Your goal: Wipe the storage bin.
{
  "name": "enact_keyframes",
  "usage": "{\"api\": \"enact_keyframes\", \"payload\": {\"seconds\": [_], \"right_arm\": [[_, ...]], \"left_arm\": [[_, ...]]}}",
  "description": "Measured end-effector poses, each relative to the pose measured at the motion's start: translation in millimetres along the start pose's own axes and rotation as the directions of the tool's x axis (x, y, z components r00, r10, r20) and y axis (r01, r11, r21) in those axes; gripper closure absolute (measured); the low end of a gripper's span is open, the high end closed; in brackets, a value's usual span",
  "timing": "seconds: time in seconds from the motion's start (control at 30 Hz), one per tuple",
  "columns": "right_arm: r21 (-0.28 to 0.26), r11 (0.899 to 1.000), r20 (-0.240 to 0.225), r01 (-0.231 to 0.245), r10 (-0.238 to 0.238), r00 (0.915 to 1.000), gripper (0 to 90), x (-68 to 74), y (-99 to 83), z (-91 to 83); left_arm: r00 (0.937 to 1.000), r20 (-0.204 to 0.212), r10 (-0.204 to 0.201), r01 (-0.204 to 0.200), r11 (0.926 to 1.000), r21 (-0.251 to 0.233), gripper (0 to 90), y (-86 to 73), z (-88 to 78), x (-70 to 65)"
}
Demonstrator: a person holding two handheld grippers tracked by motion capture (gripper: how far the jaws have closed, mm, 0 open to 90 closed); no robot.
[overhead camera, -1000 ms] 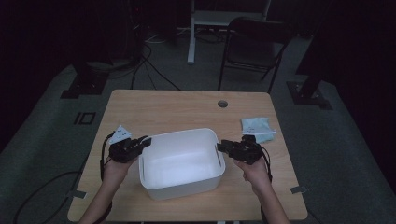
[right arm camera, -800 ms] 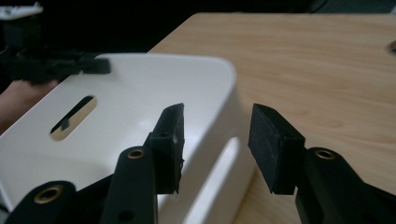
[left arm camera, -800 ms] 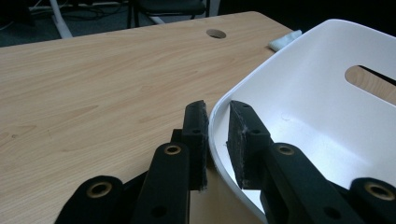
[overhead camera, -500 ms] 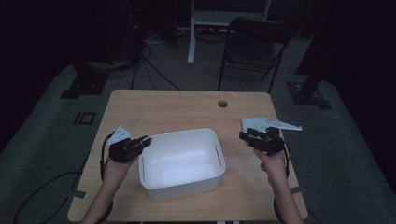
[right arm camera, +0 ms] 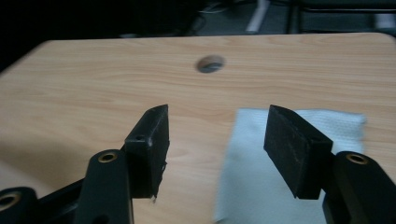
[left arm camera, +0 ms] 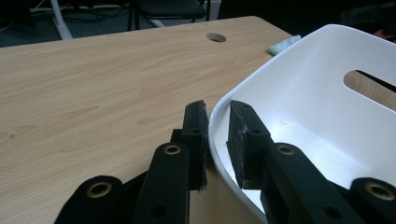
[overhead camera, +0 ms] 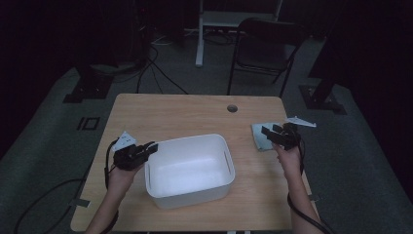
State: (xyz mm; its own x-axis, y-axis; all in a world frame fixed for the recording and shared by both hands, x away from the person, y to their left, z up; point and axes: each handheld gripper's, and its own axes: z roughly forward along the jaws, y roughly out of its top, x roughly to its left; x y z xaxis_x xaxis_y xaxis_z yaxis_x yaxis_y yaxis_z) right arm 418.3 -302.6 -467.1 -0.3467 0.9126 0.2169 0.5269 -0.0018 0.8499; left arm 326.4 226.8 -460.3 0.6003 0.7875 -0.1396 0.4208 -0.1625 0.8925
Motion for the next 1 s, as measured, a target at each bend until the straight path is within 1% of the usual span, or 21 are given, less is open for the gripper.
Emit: {"api": "enact_keyframes", "payload": {"seconds": [0.1, 0.13, 0.2, 0.23, 0.27, 0.3, 0.43, 0.5, 0.6, 0.7, 0.77, 0.8, 0.87, 0.9, 1.0], "right_arm": [[0.013, 1.0, 0.033, -0.001, 0.0, 0.9995, 37.8, -6.3, -0.8, 11.3], [0.022, 1.0, 0.051, -0.002, 0.001, 0.9987, 37.4, -8.2, -1.1, 15.4], [0.033, 0.999, 0.06, -0.015, 0.013, 0.9981, 35.3, -13.0, -1.6, 22.8], [0.037, 0.999, 0.073, -0.016, 0.013, 0.9973, 34.5, -15.1, -1.8, 26.4], [0.037, 0.999, 0.073, -0.016, 0.013, 0.9973, 34.5, -15.1, -1.8, 26.4], [0.046, 0.999, 0.091, -0.025, 0.021, 0.9956, 33.0, -20.2, -2.1, 33.7], [0.069, 0.997, 0.111, -0.036, 0.028, 0.9934, 32.8, -26.5, -2.1, 44.4], [0.081, 0.996, 0.131, -0.031, 0.021, 0.9912, 29.8, -28.3, -1.9, 49.6], [0.095, 0.995, 0.16, -0.019, 0.004, 0.987, 29.3, -31.0, -2.0, 56.3], [0.099, 0.995, 0.171, -0.026, 0.009, 0.9853, 29.3, -34.5, -3.7, 61.8], [0.105, 0.994, 0.178, -0.024, 0.005, 0.984, 29.3, -34.9, -4.6, 64.1], [0.114, 0.993, 0.194, -0.015, -0.007, 0.981, 29.3, -35.5, -6.8, 69.3], [0.118, 0.993, 0.197, -0.016, -0.008, 0.9803, 29.0, -35.8, -7.3, 70.9], [0.12, 0.993, 0.209, -0.02, -0.006, 0.9779, 26.6, -36.9, -8.8, 75.4], [0.124, 0.992, 0.224, -0.023, -0.005, 0.9746, 24.5, -39.2, -10.2, 80.9]], "left_arm": [[1.0, 0.001, -0.001, 0.001, 1.0, -0.001, 77.4, 0.0, 0.0, 0.1], [1.0, 0.0, -0.001, 0.001, 1.0, -0.001, 77.3, 0.0, 0.1, 0.0], [1.0, 0.0, 0.0, 0.0, 1.0, -0.001, 77.4, 0.0, 0.1, 0.0], [1.0, 0.002, 0.0, 0.0, 1.0, -0.001, 77.3, 0.1, 0.2, 0.2], [1.0, 0.002, 0.0, 0.0, 1.0, -0.001, 77.3, 0.1, 0.2, 0.2], [1.0, 0.003, -0.002, 0.002, 1.0, -0.002, 77.3, 0.1, 0.5, 0.3], [0.9999, 0.009, -0.005, 0.005, 1.0, -0.004, 77.2, 0.2, 1.2, 1.1], [0.9999, 0.009, -0.008, 0.008, 1.0, -0.004, 77.2, 0.4, 1.5, 1.1], [0.9999, 0.008, -0.008, 0.008, 1.0, -0.004, 77.2, 0.3, 1.5, 1.0], [0.9999, 0.007, -0.008, 0.008, 1.0, -0.005, 77.2, 0.3, 1.5, 0.9], [0.9999, 0.007, -0.008, 0.008, 1.0, -0.004, 77.2, 0.3, 1.5, 0.9], [0.9999, 0.008, -0.01, 0.01, 0.9999, -0.005, 77.2, 0.3, 1.5, 0.9], [0.9999, 0.008, -0.01, 0.01, 0.9999, -0.005, 77.2, 0.2, 1.5, 1.0], [0.9999, 0.007, -0.01, 0.01, 0.9999, -0.005, 77.2, 0.3, 1.5, 0.8], [0.9999, 0.008, -0.012, 0.012, 0.9999, -0.005, 77.2, 0.2, 1.5, 0.9]]}}
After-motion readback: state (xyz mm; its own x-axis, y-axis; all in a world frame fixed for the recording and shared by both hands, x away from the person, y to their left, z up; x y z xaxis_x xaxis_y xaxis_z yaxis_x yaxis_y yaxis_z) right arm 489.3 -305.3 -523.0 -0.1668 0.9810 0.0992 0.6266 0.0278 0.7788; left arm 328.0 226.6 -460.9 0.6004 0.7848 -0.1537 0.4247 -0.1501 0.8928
